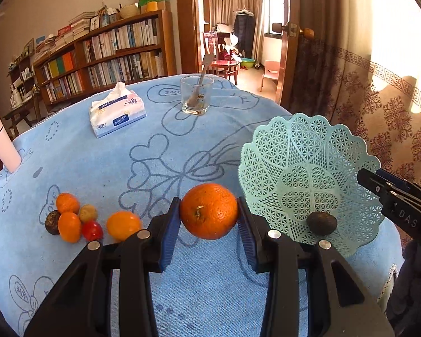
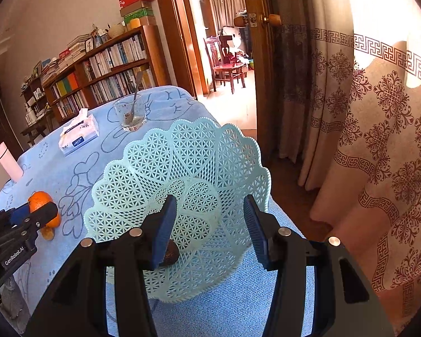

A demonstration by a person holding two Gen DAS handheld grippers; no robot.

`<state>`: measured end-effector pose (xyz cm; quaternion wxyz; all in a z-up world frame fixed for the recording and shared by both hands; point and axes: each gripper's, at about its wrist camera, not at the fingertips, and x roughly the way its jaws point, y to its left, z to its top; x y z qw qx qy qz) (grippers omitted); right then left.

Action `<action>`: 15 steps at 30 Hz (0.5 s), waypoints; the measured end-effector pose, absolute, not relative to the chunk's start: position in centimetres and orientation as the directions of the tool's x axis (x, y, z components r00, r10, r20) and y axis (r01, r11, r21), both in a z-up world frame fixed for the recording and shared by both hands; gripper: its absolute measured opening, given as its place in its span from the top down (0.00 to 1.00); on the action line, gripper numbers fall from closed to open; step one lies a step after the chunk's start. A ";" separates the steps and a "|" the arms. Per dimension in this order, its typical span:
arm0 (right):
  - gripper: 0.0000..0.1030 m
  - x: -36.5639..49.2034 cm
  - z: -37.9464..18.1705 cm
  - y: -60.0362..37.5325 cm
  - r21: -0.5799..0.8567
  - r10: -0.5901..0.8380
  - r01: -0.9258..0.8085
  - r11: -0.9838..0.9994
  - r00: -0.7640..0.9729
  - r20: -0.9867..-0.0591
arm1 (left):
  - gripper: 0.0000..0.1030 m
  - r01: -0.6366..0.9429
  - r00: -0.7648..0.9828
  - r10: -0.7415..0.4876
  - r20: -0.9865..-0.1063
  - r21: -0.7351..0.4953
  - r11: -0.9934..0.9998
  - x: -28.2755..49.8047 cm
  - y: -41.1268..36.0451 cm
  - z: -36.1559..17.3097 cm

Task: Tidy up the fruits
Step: 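Lower the dark brown fruit into the teal basket with the right tool while the left carries the mandarin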

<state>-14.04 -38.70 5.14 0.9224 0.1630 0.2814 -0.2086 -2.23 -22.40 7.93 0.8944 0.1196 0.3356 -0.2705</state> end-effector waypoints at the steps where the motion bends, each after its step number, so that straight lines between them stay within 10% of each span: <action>1: 0.50 -14.1 5.2 -38.8 0.186 -0.296 0.480 0.857 0.755 -0.585 | 0.61 0.578 0.619 -0.415 -0.666 0.029 0.815 -2.3 -23.0 7.9; 8: 0.50 -14.7 5.5 -39.4 0.198 -0.309 0.496 0.846 0.757 -0.576 | 0.61 0.656 0.547 -0.484 -0.683 -0.010 0.755 -3.0 -26.4 7.1; 12: 0.44 -14.9 5.7 -39.4 0.197 -0.320 0.503 0.841 0.757 -0.569 | 0.32 0.651 0.563 -0.499 -0.659 -0.018 0.759 -3.4 -26.5 7.4; 15: 0.37 -15.0 5.8 -39.6 0.208 -0.327 0.512 0.833 0.760 -0.562 | 0.31 0.638 0.578 -0.493 -0.651 -0.017 0.770 -3.3 -25.8 7.6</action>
